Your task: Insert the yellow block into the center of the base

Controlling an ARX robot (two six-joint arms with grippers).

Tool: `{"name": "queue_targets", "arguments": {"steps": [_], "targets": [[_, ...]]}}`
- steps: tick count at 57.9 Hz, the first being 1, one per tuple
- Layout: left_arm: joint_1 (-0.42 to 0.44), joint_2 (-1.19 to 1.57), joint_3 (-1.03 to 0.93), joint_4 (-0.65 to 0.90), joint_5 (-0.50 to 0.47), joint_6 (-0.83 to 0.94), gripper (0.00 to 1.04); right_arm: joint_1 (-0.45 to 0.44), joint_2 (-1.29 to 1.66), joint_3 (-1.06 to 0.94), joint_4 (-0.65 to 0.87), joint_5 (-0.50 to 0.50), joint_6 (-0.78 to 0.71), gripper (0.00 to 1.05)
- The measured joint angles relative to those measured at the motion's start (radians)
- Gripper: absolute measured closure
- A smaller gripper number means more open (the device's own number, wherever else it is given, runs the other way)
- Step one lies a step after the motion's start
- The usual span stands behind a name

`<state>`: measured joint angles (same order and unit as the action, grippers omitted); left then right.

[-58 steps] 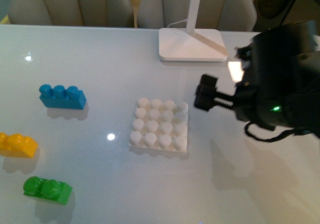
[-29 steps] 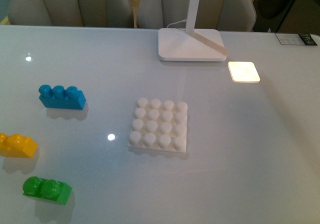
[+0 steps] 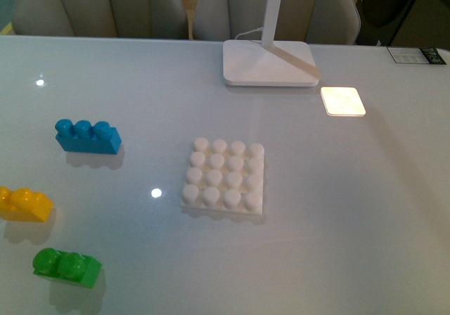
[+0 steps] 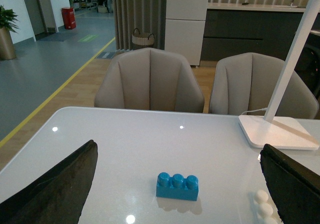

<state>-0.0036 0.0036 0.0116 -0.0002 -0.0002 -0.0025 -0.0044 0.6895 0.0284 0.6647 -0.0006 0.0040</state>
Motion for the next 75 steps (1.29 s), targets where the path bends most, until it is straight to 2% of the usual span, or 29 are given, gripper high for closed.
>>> {"name": "queue_targets", "arguments": {"steps": [35,59,65,75], "targets": [[0.0,0.0,0.0,0.0,0.0,0.0,0.07,0.001,-0.362,-0.015,-0.336,0.001,-0.001,1.03],[0.0,0.0,0.0,0.0,0.0,0.0,0.07,0.002,-0.512,-0.015,-0.486,0.001,-0.001,1.03],[0.0,0.0,0.0,0.0,0.0,0.0,0.07,0.003,-0.642,-0.015,-0.645,0.002,-0.001,1.03],[0.0,0.0,0.0,0.0,0.0,0.0,0.07,0.003,-0.683,-0.015,-0.661,0.001,-0.001,1.03]]}}
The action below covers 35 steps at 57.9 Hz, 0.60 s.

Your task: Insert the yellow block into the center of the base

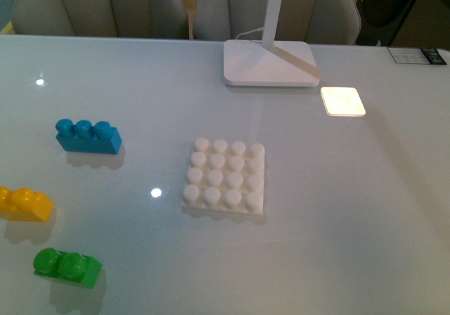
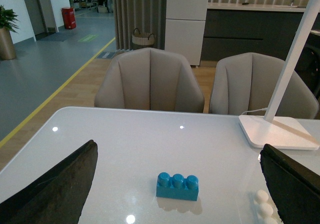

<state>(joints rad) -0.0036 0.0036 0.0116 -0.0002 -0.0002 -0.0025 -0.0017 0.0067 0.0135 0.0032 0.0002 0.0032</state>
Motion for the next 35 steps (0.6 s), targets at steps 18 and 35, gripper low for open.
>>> {"name": "queue_targets", "arguments": {"steps": [18,35], "targets": [[-0.001,0.142,0.108,-0.256,0.027,-0.049,0.07,0.0,-0.001,0.0,-0.001,0.0,0.0,0.64],[-0.016,0.527,0.274,-0.322,0.053,-0.118,0.07,0.0,-0.002,0.0,-0.001,0.0,0.0,0.12]]}}
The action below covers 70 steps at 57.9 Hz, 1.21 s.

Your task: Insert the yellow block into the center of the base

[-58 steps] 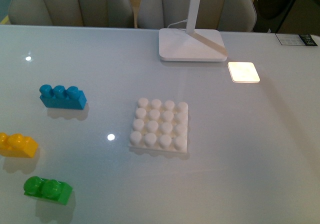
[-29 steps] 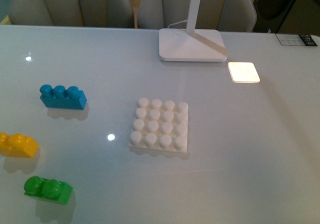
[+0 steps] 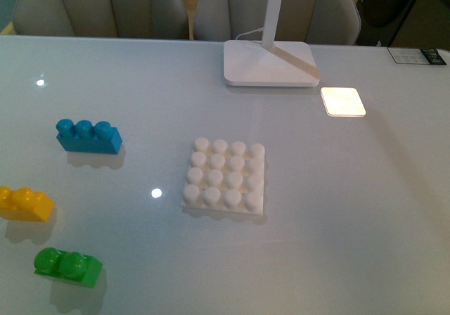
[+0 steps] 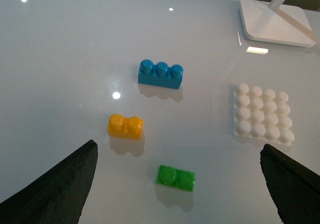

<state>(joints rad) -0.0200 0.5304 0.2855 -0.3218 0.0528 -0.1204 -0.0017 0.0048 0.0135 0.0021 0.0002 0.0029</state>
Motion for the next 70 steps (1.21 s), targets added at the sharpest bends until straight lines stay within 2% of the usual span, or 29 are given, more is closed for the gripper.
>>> {"name": "queue_targets", "arguments": {"steps": [3,14,24,45,70], "targets": [[0.011,0.084,0.006,0.065,-0.008,0.003,0.07,0.0,0.0,0.0,0.0,0.0,0.0,0.07],[0.034,0.577,0.084,0.369,-0.008,0.038,0.07,0.0,0.0,0.0,0.0,0.0,0.0,0.09],[0.076,0.922,0.18,0.48,-0.009,0.054,0.07,0.0,0.0,0.0,0.0,0.0,0.0,0.09],[0.114,1.304,0.253,0.593,-0.024,0.082,0.07,0.0,0.0,0.0,0.0,0.0,0.0,0.09],[0.146,1.518,0.346,0.651,0.008,0.185,0.07,0.0,0.0,0.0,0.0,0.0,0.0,0.09]]}}
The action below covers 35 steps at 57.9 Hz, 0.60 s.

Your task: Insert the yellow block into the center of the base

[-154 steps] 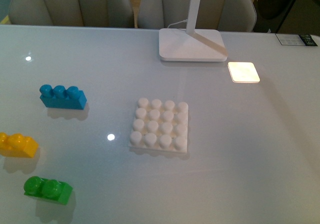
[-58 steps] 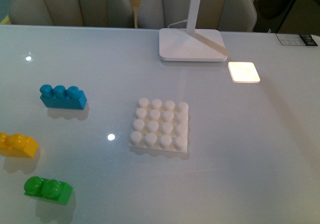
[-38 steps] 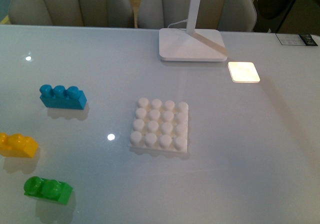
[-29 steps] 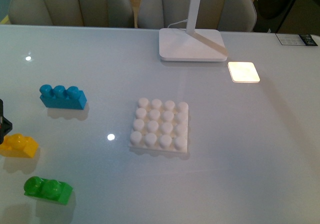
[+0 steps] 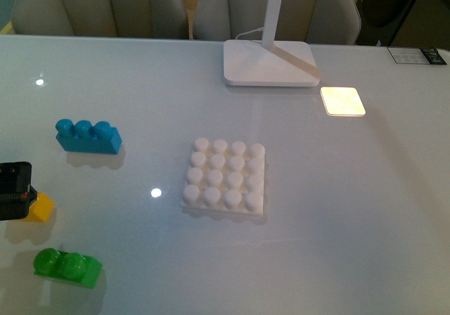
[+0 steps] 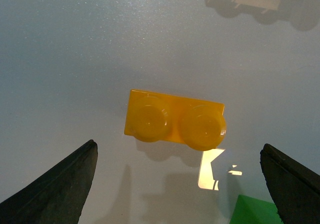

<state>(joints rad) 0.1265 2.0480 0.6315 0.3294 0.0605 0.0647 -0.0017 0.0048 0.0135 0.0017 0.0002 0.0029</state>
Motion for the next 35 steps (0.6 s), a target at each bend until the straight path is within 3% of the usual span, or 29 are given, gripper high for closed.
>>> {"name": "queue_targets", "arguments": {"steps": [35], "targets": [[0.015,0.113,0.082,-0.029,0.041,0.172,0.07,0.0,0.0,0.0,0.0,0.0,0.0,0.09]]}}
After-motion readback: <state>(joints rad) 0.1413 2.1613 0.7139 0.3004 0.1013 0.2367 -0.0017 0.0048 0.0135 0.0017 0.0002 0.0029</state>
